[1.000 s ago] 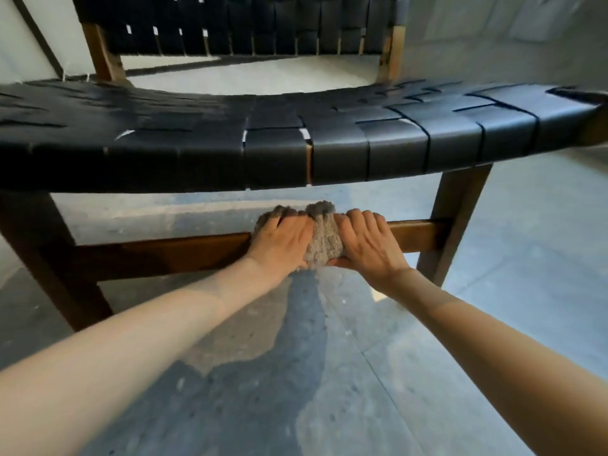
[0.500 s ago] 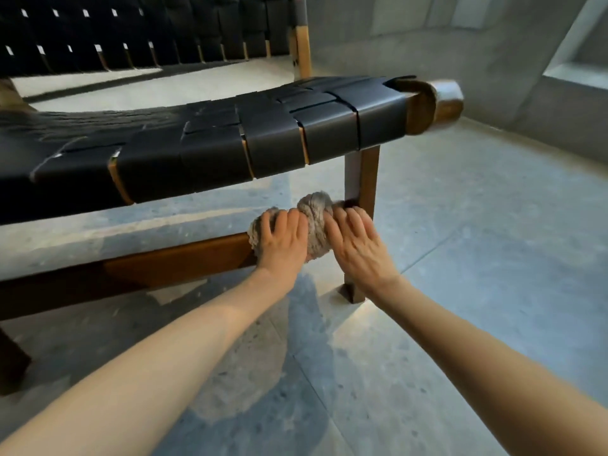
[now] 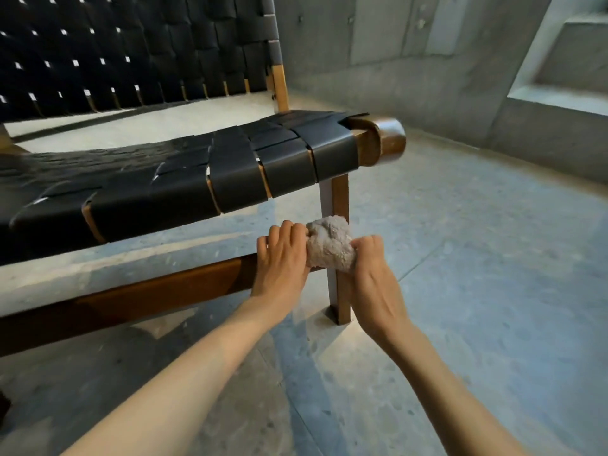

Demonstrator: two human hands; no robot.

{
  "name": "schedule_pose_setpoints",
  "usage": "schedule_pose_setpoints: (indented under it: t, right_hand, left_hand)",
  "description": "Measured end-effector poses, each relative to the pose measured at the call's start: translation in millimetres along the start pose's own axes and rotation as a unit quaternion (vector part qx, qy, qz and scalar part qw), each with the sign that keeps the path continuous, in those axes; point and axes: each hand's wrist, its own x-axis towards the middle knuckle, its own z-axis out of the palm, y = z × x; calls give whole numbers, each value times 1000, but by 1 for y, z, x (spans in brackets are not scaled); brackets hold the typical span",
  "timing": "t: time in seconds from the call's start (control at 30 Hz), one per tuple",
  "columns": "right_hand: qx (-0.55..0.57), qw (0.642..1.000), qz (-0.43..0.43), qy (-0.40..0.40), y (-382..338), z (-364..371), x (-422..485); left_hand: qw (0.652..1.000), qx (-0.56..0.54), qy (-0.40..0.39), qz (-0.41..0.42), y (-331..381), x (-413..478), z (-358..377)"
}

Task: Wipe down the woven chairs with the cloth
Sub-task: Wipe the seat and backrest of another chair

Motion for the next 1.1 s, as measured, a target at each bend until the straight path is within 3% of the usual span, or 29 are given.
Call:
schedule_pose_setpoints:
  t: [0.13, 0.23, 0.3, 0.37, 0.47, 0.53, 0.67, 0.8, 0.9, 1.0, 1.1]
  right_hand:
    - [71, 986, 29, 145, 0, -15, -14]
    - [89, 976, 24, 197, 3, -15, -6]
    - [98, 983, 55, 149, 9, -14, 10]
    - [146, 985, 92, 27, 13, -12, 28]
    - [276, 943, 121, -143, 12, -10, 44]
    - [347, 907, 140, -192, 15, -7, 45]
    - [413, 870, 175, -206, 26, -4, 44]
    - [388, 878, 178, -215, 30, 4, 50]
    - [384, 881, 186, -205, 31, 5, 59]
    - [376, 893, 170, -183, 25, 3, 70]
    - [388, 899, 128, -156, 16, -4, 82]
  left_hand:
    - [992, -20, 112, 52, 26, -4, -9]
    - [989, -7, 142, 29, 37, 5, -12]
    - [993, 7, 120, 8, 35, 15, -11]
    - [996, 3, 91, -9, 30, 21, -8]
    - [998, -16, 61, -12, 27, 16, 2]
    - [997, -68, 12, -17, 29, 9, 11]
    - [950, -279, -108, -91, 33, 12, 19]
    - [861, -439, -183, -182, 36, 33, 17]
    - [854, -453, -173, -190, 38, 43, 19]
    - [819, -516, -159, -194, 40, 46, 16]
    - [819, -542, -69, -177, 40, 52, 6]
